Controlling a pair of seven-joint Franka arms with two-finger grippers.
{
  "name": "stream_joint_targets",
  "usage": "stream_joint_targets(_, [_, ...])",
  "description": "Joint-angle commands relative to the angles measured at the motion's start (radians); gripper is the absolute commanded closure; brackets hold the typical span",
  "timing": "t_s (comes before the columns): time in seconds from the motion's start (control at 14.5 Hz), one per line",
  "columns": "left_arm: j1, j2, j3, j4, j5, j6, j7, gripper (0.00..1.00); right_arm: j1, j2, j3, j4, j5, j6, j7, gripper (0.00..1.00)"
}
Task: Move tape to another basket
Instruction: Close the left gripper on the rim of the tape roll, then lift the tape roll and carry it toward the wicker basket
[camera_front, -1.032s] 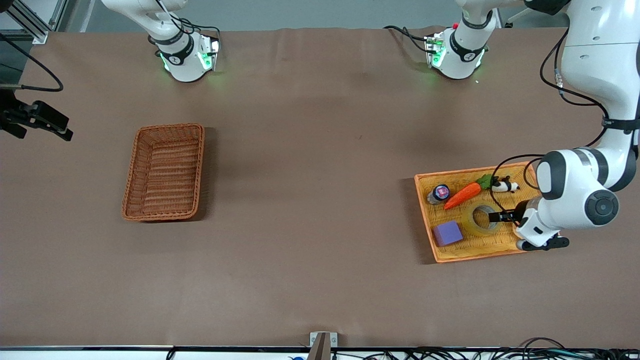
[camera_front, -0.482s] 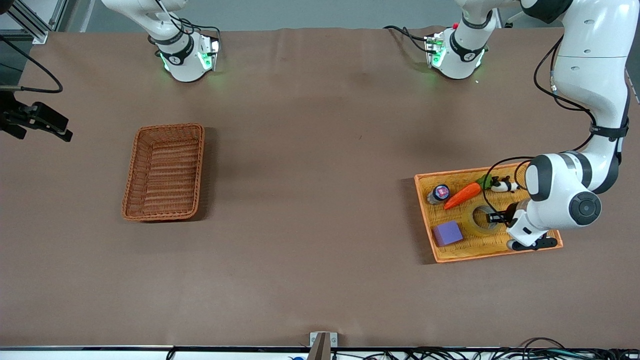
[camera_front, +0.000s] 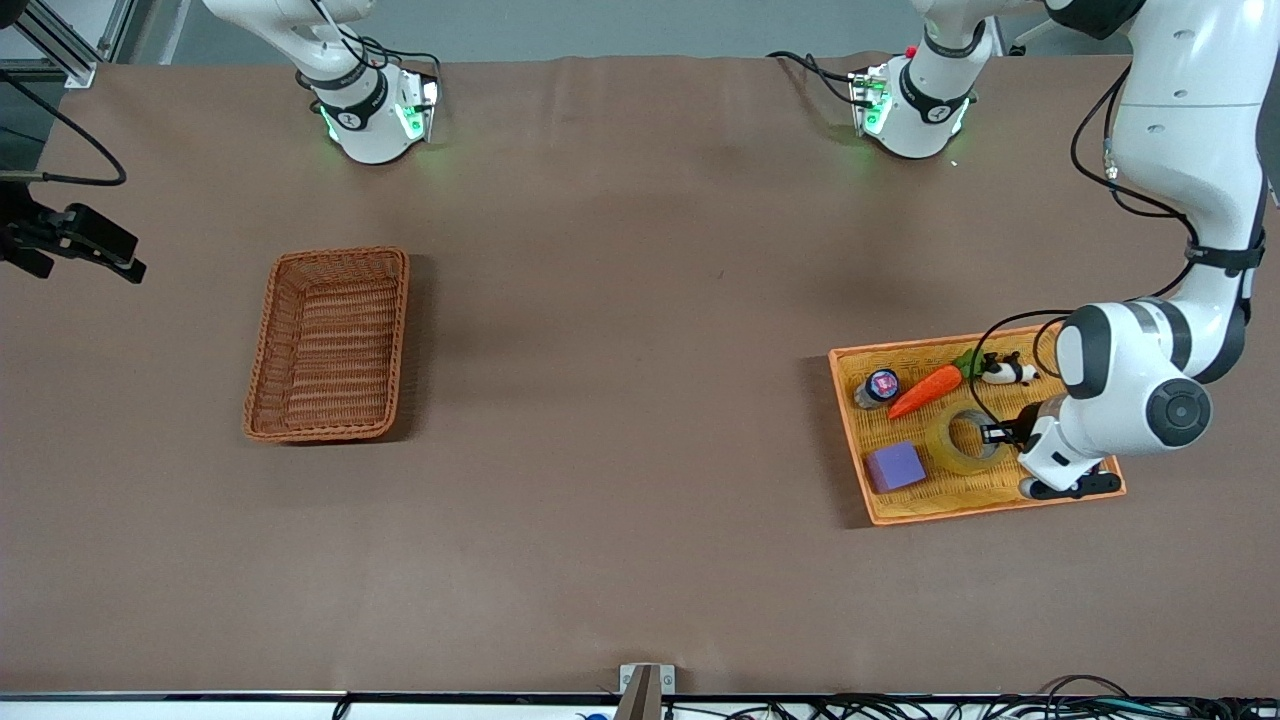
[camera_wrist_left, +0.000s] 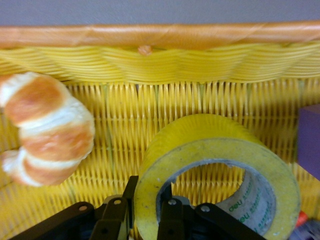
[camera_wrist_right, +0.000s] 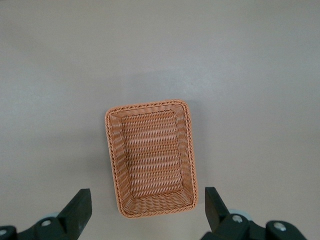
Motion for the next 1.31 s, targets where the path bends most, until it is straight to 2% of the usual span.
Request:
stream_joint_targets(0.0, [0.002, -0.128, -0.008, 0.018, 0.022, -0.116, 0.002, 0.99, -0.009, -0.002, 0.007, 0.008, 0.013, -0.01, -0.003, 0.0])
stream_joint_targets(0.14, [-0.038, -0.146, -0.014, 0.064, 0.024, -0.161, -0.012, 1.0, -0.011, -0.002, 0.007, 0.008, 0.015, -0.011, -0.003, 0.0])
stream_joint_targets(0.41, [-0.192, -0.14, -0.025, 0.132, 0.021, -0.173, -0.03, 1.0, -0.011, -0.002, 0.007, 0.008, 0.015, -0.01, -0.003, 0.0])
stream_joint_targets(0.55, [-0.274, -0.129, -0.025, 0.156, 0.022, -0.173, -0.105, 1.0, -0.011, -0.002, 0.007, 0.008, 0.015, -0.01, -0.002, 0.0])
stream_joint_targets(0.96, [-0.502, -0.018, -0.026, 0.257, 0.01, -0.173, -0.315, 0.99, -0.012, -0.002, 0.005, 0.007, 0.016, -0.01, -0.003, 0.0])
stream_joint_targets(1.24, [-0.653, 0.094, -0.026, 0.391, 0.005, -0.17, -0.367, 0.99, -0.014, 0.0, 0.005, 0.007, 0.016, -0.01, -0.003, 0.0])
